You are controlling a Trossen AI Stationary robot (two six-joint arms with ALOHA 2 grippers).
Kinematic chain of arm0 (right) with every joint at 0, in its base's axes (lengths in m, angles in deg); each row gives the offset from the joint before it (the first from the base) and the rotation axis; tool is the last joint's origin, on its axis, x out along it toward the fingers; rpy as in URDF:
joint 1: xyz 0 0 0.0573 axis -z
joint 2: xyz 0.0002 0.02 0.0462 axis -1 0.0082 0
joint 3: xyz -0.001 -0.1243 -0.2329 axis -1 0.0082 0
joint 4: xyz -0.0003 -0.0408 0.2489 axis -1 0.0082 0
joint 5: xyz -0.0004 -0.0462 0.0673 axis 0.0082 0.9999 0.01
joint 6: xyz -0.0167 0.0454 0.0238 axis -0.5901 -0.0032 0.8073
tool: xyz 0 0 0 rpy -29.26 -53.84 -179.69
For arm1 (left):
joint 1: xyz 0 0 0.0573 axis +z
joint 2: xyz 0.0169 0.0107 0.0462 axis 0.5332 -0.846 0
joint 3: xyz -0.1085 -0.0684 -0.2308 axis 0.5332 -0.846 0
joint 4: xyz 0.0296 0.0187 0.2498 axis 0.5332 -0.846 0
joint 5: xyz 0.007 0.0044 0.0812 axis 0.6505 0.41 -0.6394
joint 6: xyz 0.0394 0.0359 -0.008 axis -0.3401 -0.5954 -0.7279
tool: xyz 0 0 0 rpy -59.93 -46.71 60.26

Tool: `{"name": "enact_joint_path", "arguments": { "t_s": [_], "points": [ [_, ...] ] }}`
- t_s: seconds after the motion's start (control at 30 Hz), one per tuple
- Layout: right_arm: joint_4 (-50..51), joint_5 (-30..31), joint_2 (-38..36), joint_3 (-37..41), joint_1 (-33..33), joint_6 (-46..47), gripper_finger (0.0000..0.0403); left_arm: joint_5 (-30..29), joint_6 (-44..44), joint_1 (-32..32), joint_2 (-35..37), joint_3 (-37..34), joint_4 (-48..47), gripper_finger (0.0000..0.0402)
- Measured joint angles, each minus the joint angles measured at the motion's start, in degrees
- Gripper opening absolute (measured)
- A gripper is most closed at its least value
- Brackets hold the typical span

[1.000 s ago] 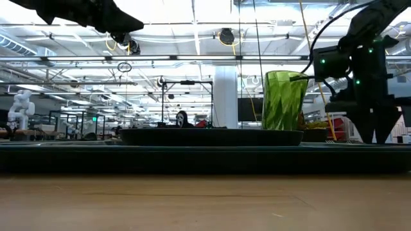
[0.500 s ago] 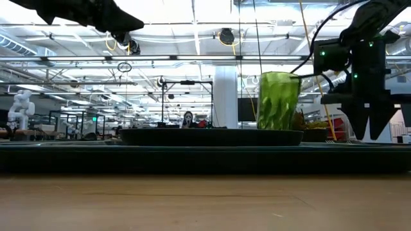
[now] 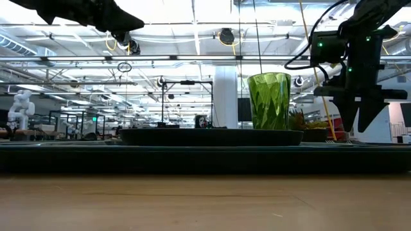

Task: Pick and place plate/cup/fork/spoon on tray
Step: Put the pink fork to the left of the black plate on the black tray

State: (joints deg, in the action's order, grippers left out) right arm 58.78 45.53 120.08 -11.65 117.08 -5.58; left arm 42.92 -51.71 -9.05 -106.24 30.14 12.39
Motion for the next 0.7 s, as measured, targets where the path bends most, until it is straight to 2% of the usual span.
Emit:
{"name": "enact_joint_path", "arguments": {
  "t_s": [0.3,0.5,0.6,0.7],
  "points": [
    [-1.84,1.80,0.00,0.04,0.02,1.88,0.0146,0.00,-0.07,0.00,0.00,0.00,-0.63,0.0021],
    [-5.66,10.24,0.02,1.09,0.13,7.18,0.0146,-0.01,0.12,0.00,0.00,0.00,-0.61,0.0021],
    [-7.37,8.83,0.00,1.33,0.20,12.43,0.0146,0.00,1.12,0.00,0.00,0.00,-0.82,0.0021],
    [-7.91,4.11,-0.48,1.36,0.22,14.73,0.0146,0.00,1.09,0.00,0.00,0.00,-2.12,0.0021]
  ]
}}
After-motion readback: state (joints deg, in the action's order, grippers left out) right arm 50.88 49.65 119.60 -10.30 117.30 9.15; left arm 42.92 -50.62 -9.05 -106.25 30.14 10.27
